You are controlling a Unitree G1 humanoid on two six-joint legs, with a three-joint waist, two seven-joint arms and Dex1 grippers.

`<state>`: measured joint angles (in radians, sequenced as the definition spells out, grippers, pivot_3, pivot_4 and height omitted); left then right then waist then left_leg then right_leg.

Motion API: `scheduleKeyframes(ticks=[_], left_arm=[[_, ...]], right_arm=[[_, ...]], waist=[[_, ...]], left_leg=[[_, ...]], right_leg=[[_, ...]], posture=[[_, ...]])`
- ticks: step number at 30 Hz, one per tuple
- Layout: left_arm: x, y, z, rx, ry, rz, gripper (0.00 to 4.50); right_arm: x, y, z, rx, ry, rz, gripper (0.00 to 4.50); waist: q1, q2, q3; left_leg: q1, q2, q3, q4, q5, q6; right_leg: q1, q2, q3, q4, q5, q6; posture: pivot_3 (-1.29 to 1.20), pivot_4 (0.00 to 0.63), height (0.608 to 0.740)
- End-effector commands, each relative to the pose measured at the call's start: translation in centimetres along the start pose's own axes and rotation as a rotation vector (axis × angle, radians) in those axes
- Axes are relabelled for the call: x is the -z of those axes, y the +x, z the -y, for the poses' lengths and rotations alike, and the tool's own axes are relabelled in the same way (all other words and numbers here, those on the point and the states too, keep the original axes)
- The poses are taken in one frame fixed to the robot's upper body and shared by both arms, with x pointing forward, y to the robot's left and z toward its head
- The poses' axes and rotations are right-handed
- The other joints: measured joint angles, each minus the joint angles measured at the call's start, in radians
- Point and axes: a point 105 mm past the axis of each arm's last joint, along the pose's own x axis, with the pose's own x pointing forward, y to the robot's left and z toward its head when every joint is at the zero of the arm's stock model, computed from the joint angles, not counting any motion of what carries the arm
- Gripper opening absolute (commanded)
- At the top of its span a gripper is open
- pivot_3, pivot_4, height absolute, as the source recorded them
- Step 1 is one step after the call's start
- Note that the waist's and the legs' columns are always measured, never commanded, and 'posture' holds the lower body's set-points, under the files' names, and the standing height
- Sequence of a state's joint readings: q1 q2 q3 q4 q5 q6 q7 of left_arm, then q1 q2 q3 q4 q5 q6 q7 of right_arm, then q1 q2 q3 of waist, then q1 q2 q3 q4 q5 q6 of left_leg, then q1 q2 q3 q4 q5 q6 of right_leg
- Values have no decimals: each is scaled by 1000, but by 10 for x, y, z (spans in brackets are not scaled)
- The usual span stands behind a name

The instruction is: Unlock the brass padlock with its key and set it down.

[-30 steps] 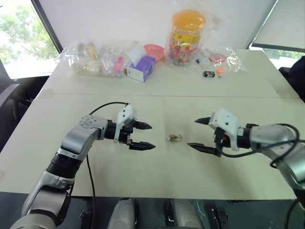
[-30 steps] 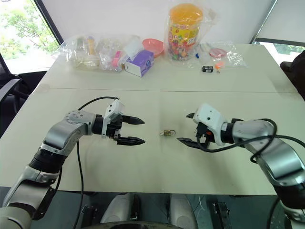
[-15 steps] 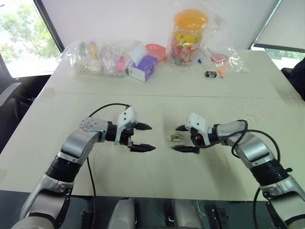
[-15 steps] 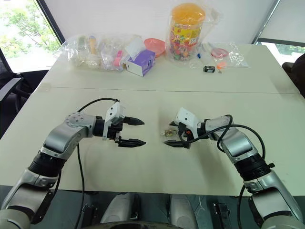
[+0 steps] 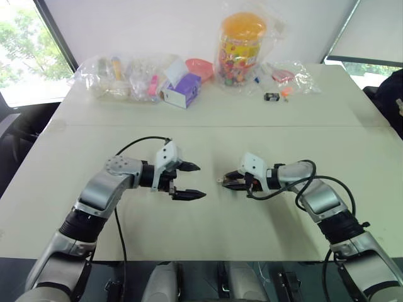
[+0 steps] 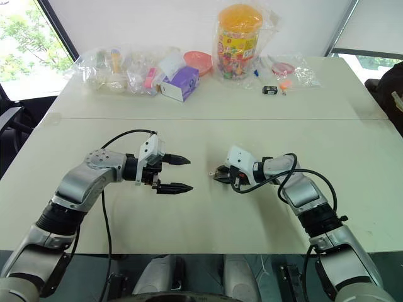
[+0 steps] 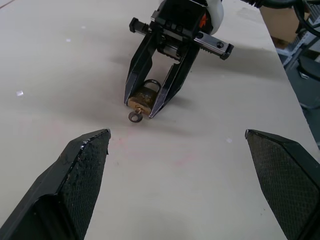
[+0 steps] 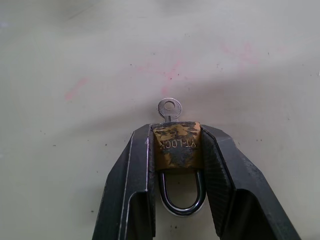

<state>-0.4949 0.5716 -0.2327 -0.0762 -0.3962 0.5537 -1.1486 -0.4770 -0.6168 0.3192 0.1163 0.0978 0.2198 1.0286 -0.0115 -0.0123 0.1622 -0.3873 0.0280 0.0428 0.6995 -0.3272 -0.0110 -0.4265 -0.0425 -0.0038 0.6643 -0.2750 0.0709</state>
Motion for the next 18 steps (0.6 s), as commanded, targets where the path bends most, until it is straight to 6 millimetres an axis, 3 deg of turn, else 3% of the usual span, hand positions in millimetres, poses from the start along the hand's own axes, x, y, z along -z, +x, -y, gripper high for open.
scheduleKeyframes(ticks=[1, 4, 8, 12, 18], left_arm=[[-14, -6, -5, -12, -34, 70, 4500], [-20, -4, -8, 1, -77, 105, 4500], [-32, 4, -11, 42, -78, 130, 4500], [-49, 9, -17, 63, -103, 184, 4500], [-63, 7, -27, 74, -116, 227, 4500]], right_arm=[[-7, -9, 20, 216, -350, -49, 728], [-49, -26, 38, 433, -537, 78, 728], [-84, -51, 24, 515, -806, 112, 728], [-98, -60, 12, 535, -871, 124, 728], [-97, -54, -3, 483, -894, 103, 728]], waist=[[0, 0, 0], [1, 0, 0], [4, 0, 0], [2, 0, 0], [0, 0, 0]], left_leg=[[0, 0, 0, 0, 0, 0], [0, -1, 0, 0, 0, -1], [-2, -1, 0, 0, 2, -3], [-2, -1, 0, 0, 2, -3], [-2, -1, 0, 0, 1, -1]], right_leg=[[0, 0, 0, 0, 0, 0], [0, -1, 0, 1, 0, 0], [-2, -1, 0, 0, 0, 0], [-2, -1, 0, 0, 0, 0], [-2, 1, 0, 0, 0, 0]], posture=[[0, 150, 740], [0, 150, 740], [0, 150, 740], [0, 150, 740], [0, 150, 740]])
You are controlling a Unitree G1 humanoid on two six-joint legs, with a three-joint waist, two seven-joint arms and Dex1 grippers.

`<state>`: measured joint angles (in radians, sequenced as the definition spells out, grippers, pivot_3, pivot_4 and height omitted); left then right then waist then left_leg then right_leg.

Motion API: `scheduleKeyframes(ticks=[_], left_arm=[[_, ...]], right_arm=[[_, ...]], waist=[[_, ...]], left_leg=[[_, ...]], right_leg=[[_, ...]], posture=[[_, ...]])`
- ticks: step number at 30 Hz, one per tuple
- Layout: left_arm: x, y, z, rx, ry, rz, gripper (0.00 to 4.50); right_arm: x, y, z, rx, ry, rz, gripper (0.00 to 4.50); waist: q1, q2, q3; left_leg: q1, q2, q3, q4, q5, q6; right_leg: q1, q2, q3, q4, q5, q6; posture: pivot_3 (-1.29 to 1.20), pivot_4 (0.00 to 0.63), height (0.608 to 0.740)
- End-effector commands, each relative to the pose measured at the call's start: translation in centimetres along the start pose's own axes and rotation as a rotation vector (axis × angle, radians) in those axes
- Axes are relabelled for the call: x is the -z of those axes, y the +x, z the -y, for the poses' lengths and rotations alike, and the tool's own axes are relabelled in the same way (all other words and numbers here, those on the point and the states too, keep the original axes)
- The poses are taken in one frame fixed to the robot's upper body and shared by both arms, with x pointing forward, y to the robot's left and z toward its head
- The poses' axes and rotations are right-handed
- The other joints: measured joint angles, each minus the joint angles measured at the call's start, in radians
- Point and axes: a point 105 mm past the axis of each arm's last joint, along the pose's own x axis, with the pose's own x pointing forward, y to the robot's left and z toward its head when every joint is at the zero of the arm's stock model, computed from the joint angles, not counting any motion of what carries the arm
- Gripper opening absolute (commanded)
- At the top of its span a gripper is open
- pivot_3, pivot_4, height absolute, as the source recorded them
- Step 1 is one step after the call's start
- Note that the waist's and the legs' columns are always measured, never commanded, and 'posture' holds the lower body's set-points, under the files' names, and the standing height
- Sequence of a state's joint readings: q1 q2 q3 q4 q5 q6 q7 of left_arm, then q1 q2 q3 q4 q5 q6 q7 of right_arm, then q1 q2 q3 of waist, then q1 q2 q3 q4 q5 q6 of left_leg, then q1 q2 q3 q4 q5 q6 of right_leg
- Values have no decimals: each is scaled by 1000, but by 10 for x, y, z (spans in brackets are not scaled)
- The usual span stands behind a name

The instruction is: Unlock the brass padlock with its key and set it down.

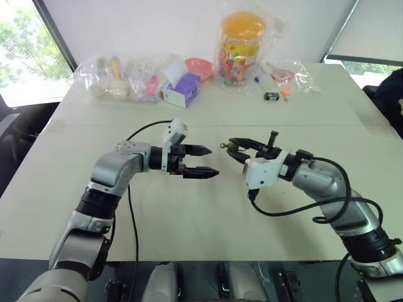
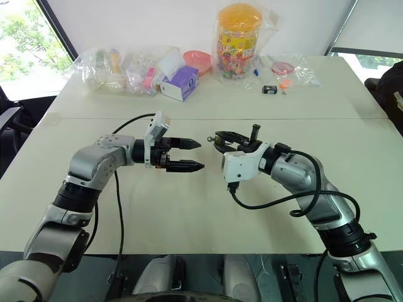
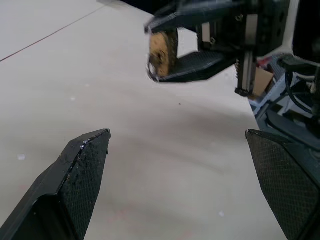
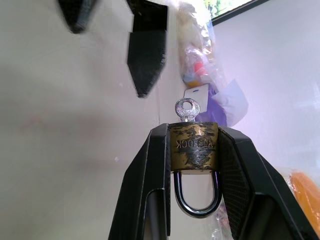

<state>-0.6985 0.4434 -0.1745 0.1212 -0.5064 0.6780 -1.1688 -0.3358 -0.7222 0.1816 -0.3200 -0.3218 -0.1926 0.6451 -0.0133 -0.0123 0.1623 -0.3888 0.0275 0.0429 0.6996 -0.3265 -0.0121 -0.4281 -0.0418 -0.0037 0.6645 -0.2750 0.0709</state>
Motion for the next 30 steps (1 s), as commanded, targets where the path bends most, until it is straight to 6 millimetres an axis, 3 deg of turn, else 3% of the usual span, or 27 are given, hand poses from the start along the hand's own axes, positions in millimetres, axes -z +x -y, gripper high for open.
scheduleKeyframes(ticks=[1, 7, 10, 14, 27, 30], left_arm=[[-23, -4, -3, 12, 22, 62, 4500], [-25, -5, -7, 9, 34, 63, 4500], [-25, -4, -5, 19, 38, 67, 3612], [-21, -1, -1, 37, 37, 56, 1630], [-20, 0, 0, 56, 6, 73, 1630], [-21, -1, 1, 59, 13, 73, 788]], right_arm=[[-13, -2, 3, 12, -41, 29, 728], [-18, 0, 1, 11, -23, 40, 728], [-21, 2, 0, 4, -26, 50, 728], [-25, 2, 1, 1, -30, 61, 728], [-34, 6, 3, -7, -46, 87, 728], [-34, 5, 4, -7, -46, 84, 728]], waist=[[2, 0, 0], [2, 0, 0], [2, 0, 0], [2, 0, 0], [2, 0, 0], [3, 0, 0]], left_leg=[[0, 0, 0, 0, 0, 0], [0, -1, 0, 0, 0, 0], [0, 0, 0, 0, 0, 0], [0, 0, 0, 0, 0, 0], [0, -1, 0, 0, 0, 0], [0, -1, 0, 0, 0, 0]], right_leg=[[0, 0, 0, 0, 0, 0], [0, 0, 0, 0, 0, 0], [0, 0, 0, 0, 0, 0], [0, 0, 0, 0, 0, 0], [0, 0, 0, 0, 0, 0], [0, 0, 0, 0, 0, 0]], posture=[[0, 150, 740], [0, 150, 740], [0, 150, 740], [0, 150, 740], [0, 150, 740], [0, 150, 740]])
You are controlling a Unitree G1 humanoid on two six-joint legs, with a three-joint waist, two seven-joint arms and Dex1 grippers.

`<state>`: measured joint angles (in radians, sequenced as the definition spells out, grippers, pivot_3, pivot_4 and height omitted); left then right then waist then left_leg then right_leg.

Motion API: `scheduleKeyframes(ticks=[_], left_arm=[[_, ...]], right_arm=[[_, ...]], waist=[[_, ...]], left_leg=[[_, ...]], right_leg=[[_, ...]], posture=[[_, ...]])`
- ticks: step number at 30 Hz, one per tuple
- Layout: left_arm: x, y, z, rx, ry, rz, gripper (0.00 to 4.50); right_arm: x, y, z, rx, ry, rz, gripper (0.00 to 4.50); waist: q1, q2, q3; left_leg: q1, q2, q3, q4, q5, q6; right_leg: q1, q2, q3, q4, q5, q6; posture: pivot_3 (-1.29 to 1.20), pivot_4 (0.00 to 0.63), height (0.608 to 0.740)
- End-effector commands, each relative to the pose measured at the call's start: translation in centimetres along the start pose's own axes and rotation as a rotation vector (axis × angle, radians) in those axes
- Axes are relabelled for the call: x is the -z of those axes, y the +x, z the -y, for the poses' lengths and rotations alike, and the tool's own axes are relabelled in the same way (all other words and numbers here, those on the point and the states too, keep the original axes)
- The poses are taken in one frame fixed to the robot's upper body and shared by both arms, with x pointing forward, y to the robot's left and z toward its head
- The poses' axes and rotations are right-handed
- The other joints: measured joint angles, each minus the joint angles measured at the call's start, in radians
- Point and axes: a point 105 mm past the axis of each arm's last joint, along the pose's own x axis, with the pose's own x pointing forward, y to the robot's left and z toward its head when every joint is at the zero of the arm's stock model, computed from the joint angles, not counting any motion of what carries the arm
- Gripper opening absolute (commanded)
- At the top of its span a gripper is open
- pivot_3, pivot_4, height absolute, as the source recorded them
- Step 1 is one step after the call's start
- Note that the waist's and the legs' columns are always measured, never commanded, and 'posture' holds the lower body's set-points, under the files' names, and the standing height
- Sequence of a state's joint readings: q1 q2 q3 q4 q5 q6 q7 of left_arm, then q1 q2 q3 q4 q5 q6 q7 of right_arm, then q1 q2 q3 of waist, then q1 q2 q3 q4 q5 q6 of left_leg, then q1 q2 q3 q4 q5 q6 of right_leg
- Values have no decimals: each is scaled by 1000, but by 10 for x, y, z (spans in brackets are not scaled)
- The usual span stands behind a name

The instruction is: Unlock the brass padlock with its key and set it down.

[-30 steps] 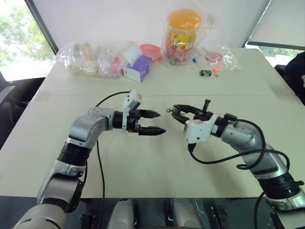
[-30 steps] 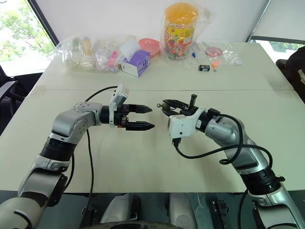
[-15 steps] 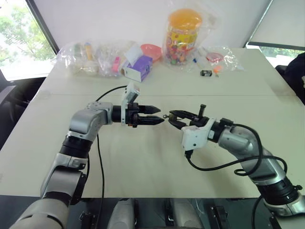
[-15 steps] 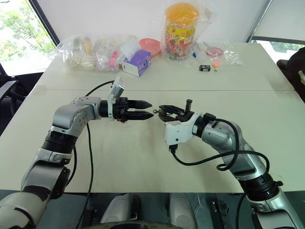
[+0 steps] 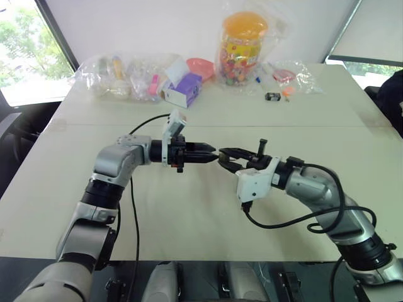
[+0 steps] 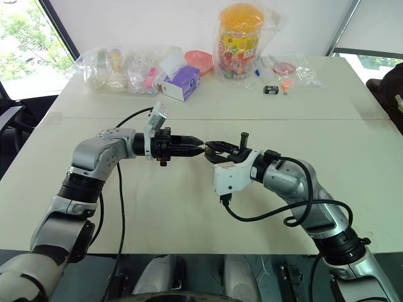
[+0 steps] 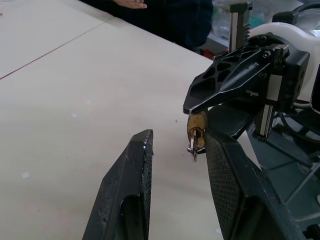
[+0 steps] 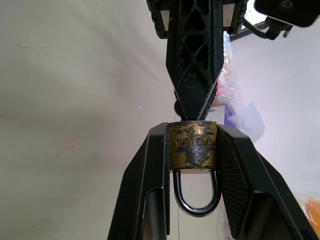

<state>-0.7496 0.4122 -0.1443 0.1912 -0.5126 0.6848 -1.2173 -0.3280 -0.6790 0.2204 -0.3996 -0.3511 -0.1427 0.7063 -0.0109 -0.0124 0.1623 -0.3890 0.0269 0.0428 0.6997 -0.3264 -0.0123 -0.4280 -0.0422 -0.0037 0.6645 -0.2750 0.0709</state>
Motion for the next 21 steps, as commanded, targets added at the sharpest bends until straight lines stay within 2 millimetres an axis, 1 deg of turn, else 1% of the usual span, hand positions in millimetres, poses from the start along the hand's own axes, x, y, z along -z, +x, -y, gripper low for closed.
scheduleKeyframes(ticks=[1, 2, 7, 11, 15, 18, 21], left_arm=[[-9, -3, 4, 19, 38, 25, 276], [-9, -3, 5, 21, 40, 24, 52], [-9, -4, 5, 24, 49, 18, 52], [-8, -3, 7, 23, 93, 1, 52], [-11, 1, 4, -35, 259, 16, 52], [-15, 7, 3, -85, 427, 37, 52], [-21, 10, 5, -100, 534, 69, 52]], right_arm=[[-13, -2, 13, 46, -44, 39, 728], [-13, -2, 14, 46, -43, 37, 728], [-12, -3, 14, 47, -42, 33, 728], [-10, -3, 16, 51, -23, 28, 728], [-10, -4, 22, 61, 71, 34, 728], [-18, -4, 27, 51, 213, 72, 728], [-24, -6, 28, 17, 293, 84, 728]], waist=[[0, 0, 0], [0, 0, 0], [0, 0, 0], [0, 0, 0], [0, 0, 0], [2, 0, 0], [3, 0, 0]], left_leg=[[0, 0, 0, 0, 0, 0], [0, 0, 0, 0, 0, 0], [0, 0, 0, 0, 0, 0], [0, 0, 0, 0, 0, 0], [0, 0, 0, 0, 0, 0], [0, 0, 0, 0, 0, 0], [0, 0, 0, 0, 0, 0]], right_leg=[[0, 0, 0, 0, 0, 0], [0, 0, 0, 0, 0, 0], [0, 0, 0, 0, 0, 0], [0, 0, 0, 0, 0, 0], [0, 0, 0, 0, 0, 0], [0, -1, 0, 0, 0, 0], [0, -1, 0, 0, 0, 0]], posture=[[0, 150, 740], [0, 150, 740], [0, 150, 740], [0, 150, 740], [0, 150, 740], [0, 150, 740], [0, 150, 740]])
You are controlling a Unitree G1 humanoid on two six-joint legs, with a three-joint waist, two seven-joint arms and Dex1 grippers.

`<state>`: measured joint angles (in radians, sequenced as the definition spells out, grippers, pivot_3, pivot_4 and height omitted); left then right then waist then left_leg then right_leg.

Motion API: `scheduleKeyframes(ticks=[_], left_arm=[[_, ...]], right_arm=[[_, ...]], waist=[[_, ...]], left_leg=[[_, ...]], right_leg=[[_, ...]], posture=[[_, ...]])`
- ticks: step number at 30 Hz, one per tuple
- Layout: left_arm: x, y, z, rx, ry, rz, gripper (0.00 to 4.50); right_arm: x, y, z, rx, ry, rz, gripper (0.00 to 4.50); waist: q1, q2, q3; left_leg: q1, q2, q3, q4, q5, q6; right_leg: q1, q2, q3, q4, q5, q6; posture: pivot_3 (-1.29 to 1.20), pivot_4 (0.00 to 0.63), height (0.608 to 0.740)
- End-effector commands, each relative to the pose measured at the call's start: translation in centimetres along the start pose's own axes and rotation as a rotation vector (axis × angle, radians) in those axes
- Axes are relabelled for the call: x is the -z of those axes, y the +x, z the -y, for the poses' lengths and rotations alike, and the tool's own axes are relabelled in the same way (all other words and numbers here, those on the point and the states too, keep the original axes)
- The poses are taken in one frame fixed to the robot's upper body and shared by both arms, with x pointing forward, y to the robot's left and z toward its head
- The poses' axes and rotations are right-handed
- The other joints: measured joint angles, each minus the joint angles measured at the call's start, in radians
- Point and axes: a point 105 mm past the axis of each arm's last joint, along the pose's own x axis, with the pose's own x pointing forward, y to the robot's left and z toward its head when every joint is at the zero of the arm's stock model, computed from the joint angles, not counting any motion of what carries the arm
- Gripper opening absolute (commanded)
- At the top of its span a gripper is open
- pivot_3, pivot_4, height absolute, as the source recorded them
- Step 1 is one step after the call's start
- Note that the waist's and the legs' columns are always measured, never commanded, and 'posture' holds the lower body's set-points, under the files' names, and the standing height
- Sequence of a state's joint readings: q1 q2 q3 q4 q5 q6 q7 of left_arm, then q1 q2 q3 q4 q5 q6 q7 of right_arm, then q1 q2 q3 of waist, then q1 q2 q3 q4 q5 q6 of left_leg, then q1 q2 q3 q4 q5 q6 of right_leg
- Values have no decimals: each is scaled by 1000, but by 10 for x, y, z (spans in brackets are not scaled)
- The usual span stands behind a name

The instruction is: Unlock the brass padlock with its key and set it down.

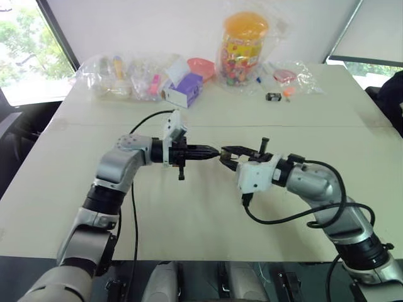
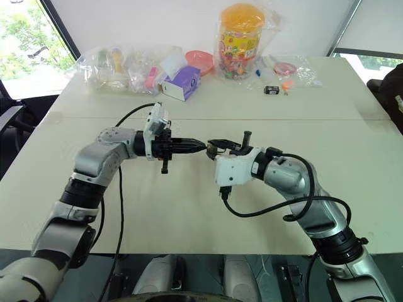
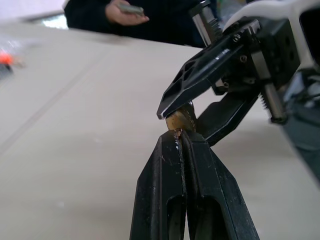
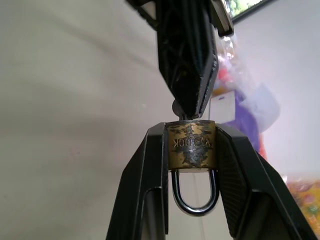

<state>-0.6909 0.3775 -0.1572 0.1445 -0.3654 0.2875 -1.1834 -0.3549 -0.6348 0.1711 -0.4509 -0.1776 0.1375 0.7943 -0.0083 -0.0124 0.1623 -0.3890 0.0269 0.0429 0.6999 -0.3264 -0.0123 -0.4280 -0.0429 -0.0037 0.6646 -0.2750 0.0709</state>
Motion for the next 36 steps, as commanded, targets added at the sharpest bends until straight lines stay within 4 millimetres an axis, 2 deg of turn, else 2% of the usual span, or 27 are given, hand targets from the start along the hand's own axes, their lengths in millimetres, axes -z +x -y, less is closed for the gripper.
scheduleKeyframes(ticks=[1, 6, 10, 11, 15, 20, 23, 28, 36], left_arm=[[-14, 6, -1, -33, 191, 30, 52], [-15, 10, 9, 26, 433, 7, 52], [-7, 9, 6, 28, 376, -18, 52], [-5, 8, 4, 17, 329, -23, 52], [-3, 1, -8, -33, -43, 15, 52], [-4, -5, -5, 18, -490, 70, 52], [-1, -5, -1, 32, -602, 68, 886], [-8, -7, 1, 47, -687, 107, 3324], [-7, 2, 4, 53, -679, 103, 3324]], right_arm=[[-33, -6, 6, -21, 49, 111, 728], [-32, -9, 4, -74, 142, 98, 728], [-33, -10, 3, -92, 156, 95, 728], [-33, -10, 3, -89, 150, 94, 728], [-31, -10, 4, -88, 78, 70, 728], [-25, -7, 9, -74, -205, 9, 728], [-23, -6, 11, -73, -259, -3, 728], [-21, -6, 9, -80, -270, 2, 728], [-22, -6, 9, -81, -272, 5, 728]], waist=[[1, 0, 0], [0, 0, 0], [-1, 0, 0], [-1, 0, 0], [-2, 0, 0], [-5, 0, 0], [-5, 0, 0], [-2, 0, 0], [-2, 0, 0]], left_leg=[[0, 0, 0, 0, 0, 0], [0, 0, 0, 0, 0, 0], [0, 0, 0, 0, 0, 0], [0, 0, 0, 0, 0, 0], [0, 0, 0, 0, 0, 0], [0, 0, -1, 0, 0, 1], [0, 0, -1, 0, 0, 1], [0, 0, -1, 0, 0, 0], [0, 0, -1, 0, 2, -3]], right_leg=[[0, 0, 0, 0, 0, 0], [0, 0, 0, 0, 0, 0], [0, 0, 0, 0, 0, 0], [0, 0, 0, 0, 0, 0], [0, 1, 0, 0, 0, 0], [0, 1, 0, 0, 0, 0], [0, 2, 0, 0, 0, 0], [0, 1, 0, 0, 0, 0], [0, 0, 0, 0, 0, 0]], posture=[[0, 150, 740], [0, 150, 740], [0, 150, 740], [0, 150, 740], [0, 150, 740], [0, 150, 740], [0, 150, 740], [0, 150, 740], [0, 150, 740]])
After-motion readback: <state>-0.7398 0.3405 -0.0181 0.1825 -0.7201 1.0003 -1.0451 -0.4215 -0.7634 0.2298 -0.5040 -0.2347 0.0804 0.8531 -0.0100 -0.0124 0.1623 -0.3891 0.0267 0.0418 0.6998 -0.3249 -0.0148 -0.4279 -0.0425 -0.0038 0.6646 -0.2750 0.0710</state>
